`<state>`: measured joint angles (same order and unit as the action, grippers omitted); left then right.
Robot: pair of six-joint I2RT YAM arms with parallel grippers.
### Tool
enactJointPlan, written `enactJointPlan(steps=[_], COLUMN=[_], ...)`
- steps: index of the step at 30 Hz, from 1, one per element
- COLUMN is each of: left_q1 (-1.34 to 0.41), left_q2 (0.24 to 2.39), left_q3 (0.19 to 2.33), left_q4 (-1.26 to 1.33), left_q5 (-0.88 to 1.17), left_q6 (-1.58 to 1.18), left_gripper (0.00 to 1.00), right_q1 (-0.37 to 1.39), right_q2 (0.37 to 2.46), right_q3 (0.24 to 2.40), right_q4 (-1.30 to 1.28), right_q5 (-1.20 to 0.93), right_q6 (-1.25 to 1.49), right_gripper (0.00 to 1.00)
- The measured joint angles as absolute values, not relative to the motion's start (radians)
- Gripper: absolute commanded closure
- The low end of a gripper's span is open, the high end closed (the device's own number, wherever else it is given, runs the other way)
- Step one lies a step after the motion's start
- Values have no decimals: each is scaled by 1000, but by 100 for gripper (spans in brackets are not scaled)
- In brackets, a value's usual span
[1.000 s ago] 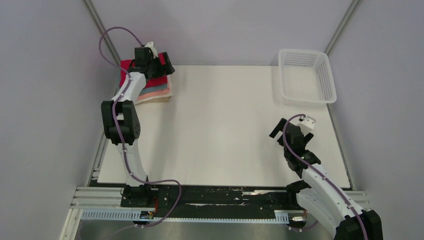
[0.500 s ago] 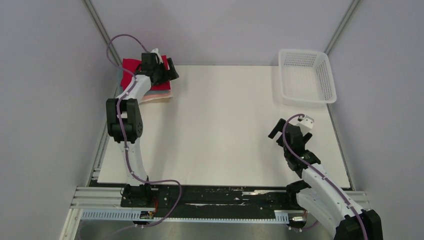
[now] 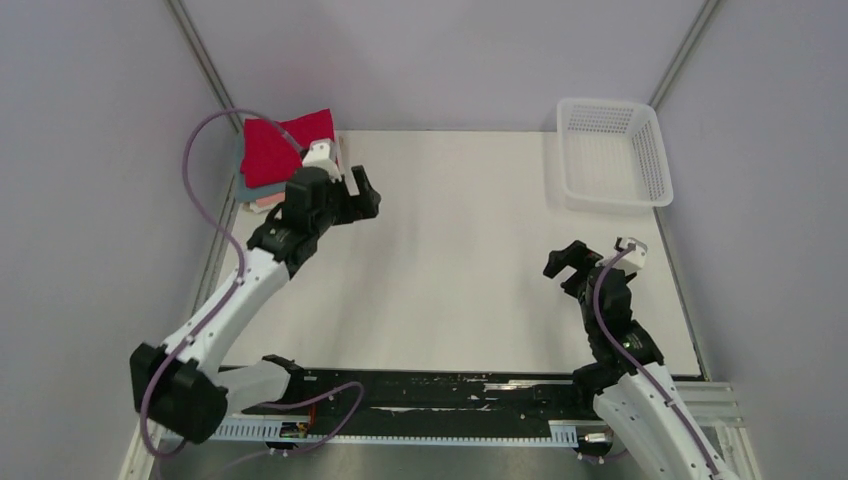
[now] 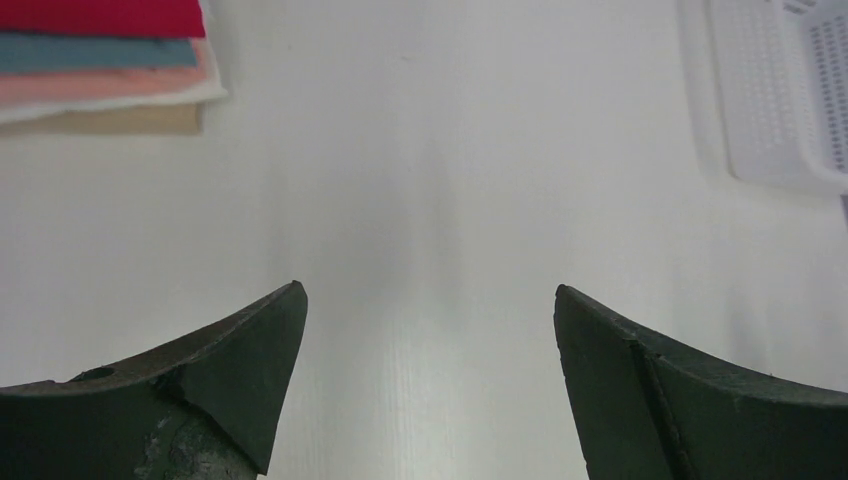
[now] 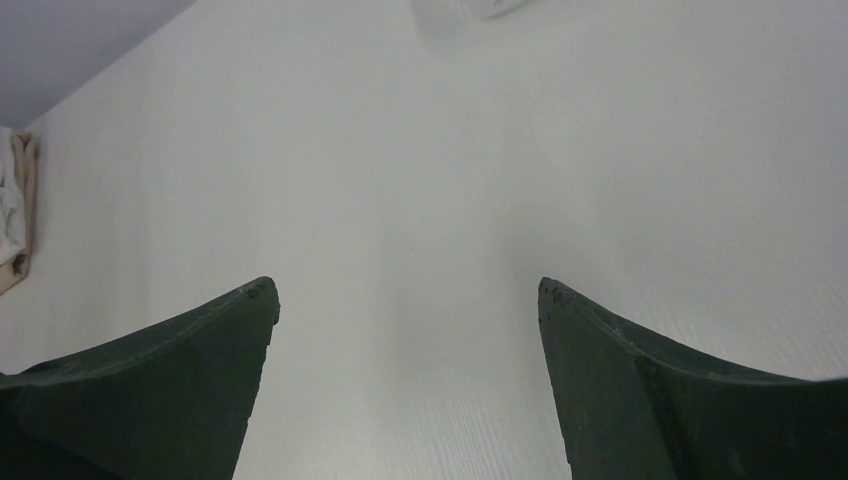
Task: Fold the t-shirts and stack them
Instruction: Reset both arms
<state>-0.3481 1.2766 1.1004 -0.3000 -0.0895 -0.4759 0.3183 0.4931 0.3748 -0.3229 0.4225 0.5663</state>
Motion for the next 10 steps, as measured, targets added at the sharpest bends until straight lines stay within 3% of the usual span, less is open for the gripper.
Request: enactJointPlan(steps=[4,10], left_q1=[-448,-453], left_q2=[984,840], left_q3=[838,592], left_q4=[-264,-318], left_q5=[-152,-199], left_q6=[-576,-664], left_gripper=[0,0], right_q1=[318,318], right_q2=[424,399], right_q3=[374,373], right_q4=[-343,-360], right_q5=[395,376], right_q6=[567,567], right_gripper=[0,0])
